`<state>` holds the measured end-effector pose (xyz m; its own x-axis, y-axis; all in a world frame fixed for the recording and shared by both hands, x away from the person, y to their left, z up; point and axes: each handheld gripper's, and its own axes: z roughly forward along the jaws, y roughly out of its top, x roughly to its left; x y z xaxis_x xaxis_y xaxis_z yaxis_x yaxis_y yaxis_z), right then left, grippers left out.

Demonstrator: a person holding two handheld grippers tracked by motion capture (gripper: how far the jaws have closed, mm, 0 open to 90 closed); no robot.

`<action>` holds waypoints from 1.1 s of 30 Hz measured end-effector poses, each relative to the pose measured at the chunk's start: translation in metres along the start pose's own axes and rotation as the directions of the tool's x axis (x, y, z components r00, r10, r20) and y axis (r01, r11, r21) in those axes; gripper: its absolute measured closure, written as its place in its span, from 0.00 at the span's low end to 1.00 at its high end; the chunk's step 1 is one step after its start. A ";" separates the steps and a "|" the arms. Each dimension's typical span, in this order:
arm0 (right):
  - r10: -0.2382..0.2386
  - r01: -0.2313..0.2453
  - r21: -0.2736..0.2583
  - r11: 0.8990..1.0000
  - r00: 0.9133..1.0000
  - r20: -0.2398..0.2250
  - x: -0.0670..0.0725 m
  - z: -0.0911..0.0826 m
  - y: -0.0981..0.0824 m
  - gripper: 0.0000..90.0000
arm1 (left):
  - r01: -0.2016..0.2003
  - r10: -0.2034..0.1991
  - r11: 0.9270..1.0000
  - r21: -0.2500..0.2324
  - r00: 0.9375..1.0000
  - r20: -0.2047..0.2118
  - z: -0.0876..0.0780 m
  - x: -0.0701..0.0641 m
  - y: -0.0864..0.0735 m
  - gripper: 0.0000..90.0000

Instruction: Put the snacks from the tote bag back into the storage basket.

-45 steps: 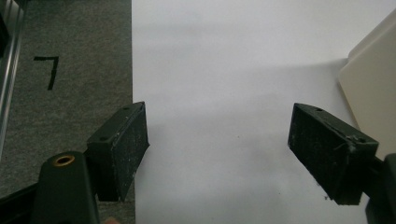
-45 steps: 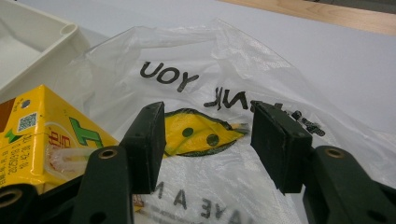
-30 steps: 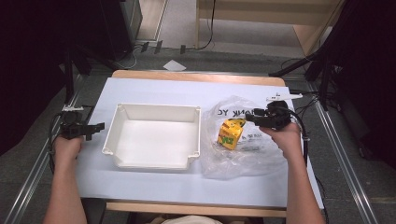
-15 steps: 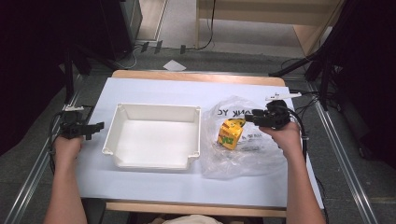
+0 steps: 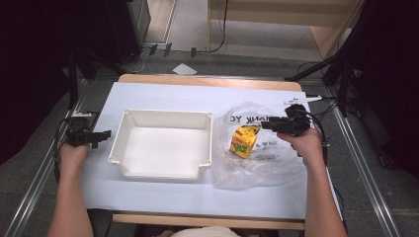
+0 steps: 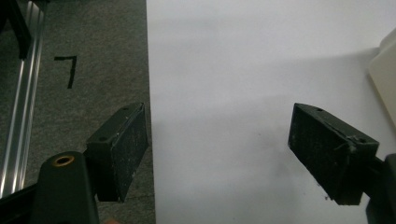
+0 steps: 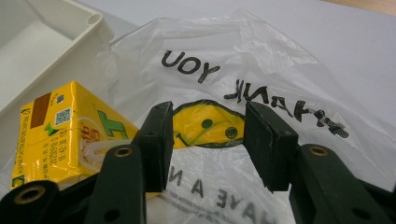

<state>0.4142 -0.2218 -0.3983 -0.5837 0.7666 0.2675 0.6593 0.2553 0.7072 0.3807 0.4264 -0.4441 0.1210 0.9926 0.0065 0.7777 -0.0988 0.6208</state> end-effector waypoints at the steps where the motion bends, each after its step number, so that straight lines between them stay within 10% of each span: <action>1: 0.000 0.000 0.000 1.000 1.000 0.000 0.000 0.000 0.000 0.60 | 0.000 0.000 1.000 0.000 1.000 0.000 0.000 0.000 0.000 0.24; 33: -0.176 0.182 0.097 0.979 0.982 -0.060 0.054 -0.005 0.030 0.54 | -0.023 0.023 1.000 0.004 1.000 -0.004 -0.011 -0.002 -0.007 0.22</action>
<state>0.4000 -0.1755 -0.3597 -0.7183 0.6728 0.1773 0.5850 0.4460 0.6775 0.3683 0.4258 -0.4405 0.1366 0.9903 0.0236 0.7772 -0.1219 0.6174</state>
